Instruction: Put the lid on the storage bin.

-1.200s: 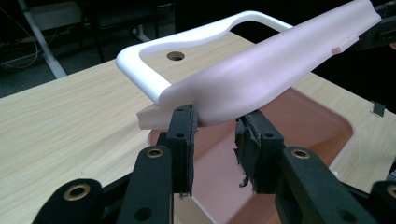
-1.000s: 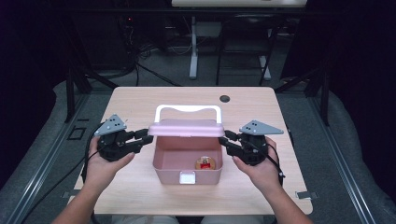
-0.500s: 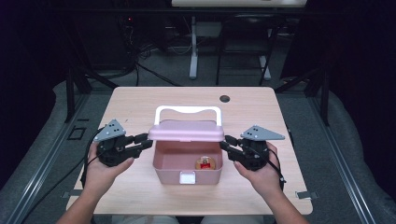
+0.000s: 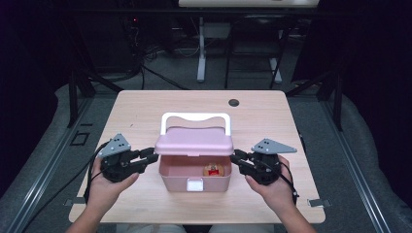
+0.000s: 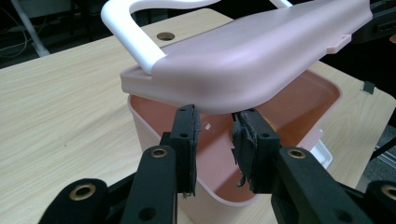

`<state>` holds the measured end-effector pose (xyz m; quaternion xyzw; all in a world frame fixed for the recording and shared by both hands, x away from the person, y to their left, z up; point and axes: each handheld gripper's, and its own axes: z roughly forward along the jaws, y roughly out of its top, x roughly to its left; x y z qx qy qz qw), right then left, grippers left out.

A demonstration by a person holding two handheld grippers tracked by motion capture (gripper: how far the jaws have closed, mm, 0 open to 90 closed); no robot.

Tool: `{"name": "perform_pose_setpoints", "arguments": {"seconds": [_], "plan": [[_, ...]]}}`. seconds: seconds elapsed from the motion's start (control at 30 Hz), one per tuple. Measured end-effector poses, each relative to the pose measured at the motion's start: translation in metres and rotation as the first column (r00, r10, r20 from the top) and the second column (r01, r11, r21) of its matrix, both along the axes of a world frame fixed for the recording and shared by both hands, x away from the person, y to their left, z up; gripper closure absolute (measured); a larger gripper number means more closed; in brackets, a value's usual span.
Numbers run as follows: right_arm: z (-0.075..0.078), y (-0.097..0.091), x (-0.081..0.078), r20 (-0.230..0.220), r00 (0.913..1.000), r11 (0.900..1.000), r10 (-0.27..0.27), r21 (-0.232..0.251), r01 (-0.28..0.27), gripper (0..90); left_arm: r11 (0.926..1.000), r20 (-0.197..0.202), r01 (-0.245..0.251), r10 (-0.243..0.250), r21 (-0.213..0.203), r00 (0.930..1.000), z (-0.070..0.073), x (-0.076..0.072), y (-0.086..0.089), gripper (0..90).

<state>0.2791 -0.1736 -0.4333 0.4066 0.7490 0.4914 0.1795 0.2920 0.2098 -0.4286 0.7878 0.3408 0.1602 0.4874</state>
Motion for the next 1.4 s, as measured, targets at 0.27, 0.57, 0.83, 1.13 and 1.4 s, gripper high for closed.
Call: {"name": "perform_pose_setpoints", "arguments": {"seconds": [0.27,0.57,0.83,1.13,1.4], "plan": [[-0.004,-0.001,-0.004,-0.01,0.9999,1.0,0.004,-0.003,-0.004,76.0,1.0,-0.009,0.001,-0.001,0.0,1.0,-0.005,-0.003,0.001,72.1],[-0.008,-0.001,-0.007,-0.014,0.9998,0.9999,0.015,0.002,-0.015,77.7,1.0,-0.017,0.004,-0.004,-0.003,0.9998,-0.01,-0.006,0.002,74.4],[-0.01,-0.005,-0.009,-0.022,0.9997,1.0,0.009,0.004,-0.009,78.6,1.0,-0.023,0.008,-0.008,-0.003,0.9997,-0.011,-0.007,0.003,75.5],[-0.012,-0.013,-0.01,-0.039,0.9992,0.9999,-0.005,0.015,0.006,80.2,0.9999,-0.025,0.011,-0.011,-0.001,0.9996,-0.015,-0.009,0.004,75.7],[-0.011,-0.018,-0.008,-0.037,0.9988,0.9991,-0.031,0.027,0.032,79.1,0.9999,-0.038,0.013,-0.013,-0.003,0.9992,-0.019,-0.011,0.004,75.9]]}}
